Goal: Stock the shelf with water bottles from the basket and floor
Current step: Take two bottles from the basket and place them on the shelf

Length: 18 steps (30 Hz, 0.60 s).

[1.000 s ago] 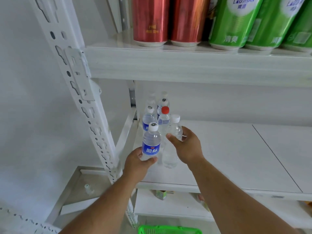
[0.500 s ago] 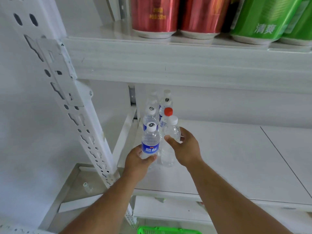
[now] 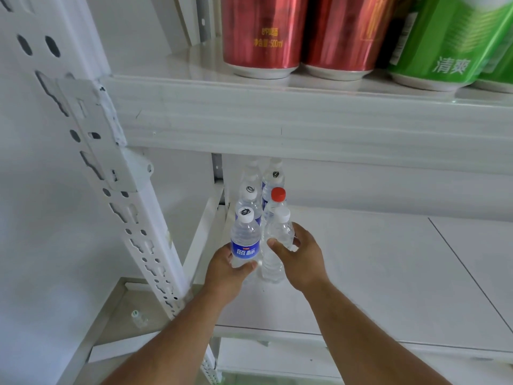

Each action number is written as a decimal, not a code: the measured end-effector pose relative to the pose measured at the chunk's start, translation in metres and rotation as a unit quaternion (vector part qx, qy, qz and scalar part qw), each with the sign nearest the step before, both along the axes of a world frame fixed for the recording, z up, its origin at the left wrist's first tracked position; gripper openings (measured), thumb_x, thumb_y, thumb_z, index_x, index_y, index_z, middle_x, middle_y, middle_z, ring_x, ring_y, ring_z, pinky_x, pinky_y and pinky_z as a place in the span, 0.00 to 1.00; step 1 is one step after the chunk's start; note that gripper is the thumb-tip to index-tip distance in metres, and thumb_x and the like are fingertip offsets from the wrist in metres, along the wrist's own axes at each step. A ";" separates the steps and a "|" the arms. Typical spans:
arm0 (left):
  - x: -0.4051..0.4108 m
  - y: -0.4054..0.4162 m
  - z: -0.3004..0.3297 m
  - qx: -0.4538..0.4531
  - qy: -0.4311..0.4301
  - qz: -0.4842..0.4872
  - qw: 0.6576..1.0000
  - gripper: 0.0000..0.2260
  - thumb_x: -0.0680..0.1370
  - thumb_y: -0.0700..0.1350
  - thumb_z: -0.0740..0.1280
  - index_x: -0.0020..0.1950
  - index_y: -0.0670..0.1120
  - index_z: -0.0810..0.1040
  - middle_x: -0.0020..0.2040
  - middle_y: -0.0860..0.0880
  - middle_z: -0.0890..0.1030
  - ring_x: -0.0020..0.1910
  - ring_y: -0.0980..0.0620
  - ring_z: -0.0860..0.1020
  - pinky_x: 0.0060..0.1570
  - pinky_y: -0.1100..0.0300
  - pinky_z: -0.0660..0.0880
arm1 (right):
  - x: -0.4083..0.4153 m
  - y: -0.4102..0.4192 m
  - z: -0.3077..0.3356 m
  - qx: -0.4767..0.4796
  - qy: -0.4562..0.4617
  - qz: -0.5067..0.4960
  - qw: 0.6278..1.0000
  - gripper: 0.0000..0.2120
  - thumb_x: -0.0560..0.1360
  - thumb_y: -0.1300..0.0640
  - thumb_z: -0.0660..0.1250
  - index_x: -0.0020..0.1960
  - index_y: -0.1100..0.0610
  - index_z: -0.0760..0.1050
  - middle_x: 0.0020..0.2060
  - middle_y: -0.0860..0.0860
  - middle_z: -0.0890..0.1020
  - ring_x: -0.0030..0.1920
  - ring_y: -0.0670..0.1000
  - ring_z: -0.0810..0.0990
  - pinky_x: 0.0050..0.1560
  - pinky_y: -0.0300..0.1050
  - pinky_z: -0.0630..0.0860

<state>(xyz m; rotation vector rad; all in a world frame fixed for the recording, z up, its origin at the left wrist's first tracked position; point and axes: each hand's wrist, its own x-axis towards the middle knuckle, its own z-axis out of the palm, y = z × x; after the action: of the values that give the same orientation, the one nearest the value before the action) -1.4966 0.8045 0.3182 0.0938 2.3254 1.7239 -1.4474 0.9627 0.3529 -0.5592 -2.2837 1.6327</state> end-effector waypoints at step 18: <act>0.010 -0.006 0.003 -0.040 0.008 -0.030 0.999 0.32 0.71 0.44 0.77 0.72 0.52 0.67 0.63 0.57 0.73 0.62 0.58 0.71 0.60 0.61 0.67 | 0.011 -0.005 0.003 -0.022 -0.021 0.010 0.999 0.23 0.73 0.49 0.75 0.66 0.46 0.73 0.59 0.41 0.81 0.58 0.41 0.79 0.52 0.34 0.73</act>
<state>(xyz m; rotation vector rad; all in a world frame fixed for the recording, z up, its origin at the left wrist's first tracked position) -1.4862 0.7985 0.3216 0.1610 2.3746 1.6058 -1.4365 0.9572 0.3562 -0.5882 -2.2949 1.7007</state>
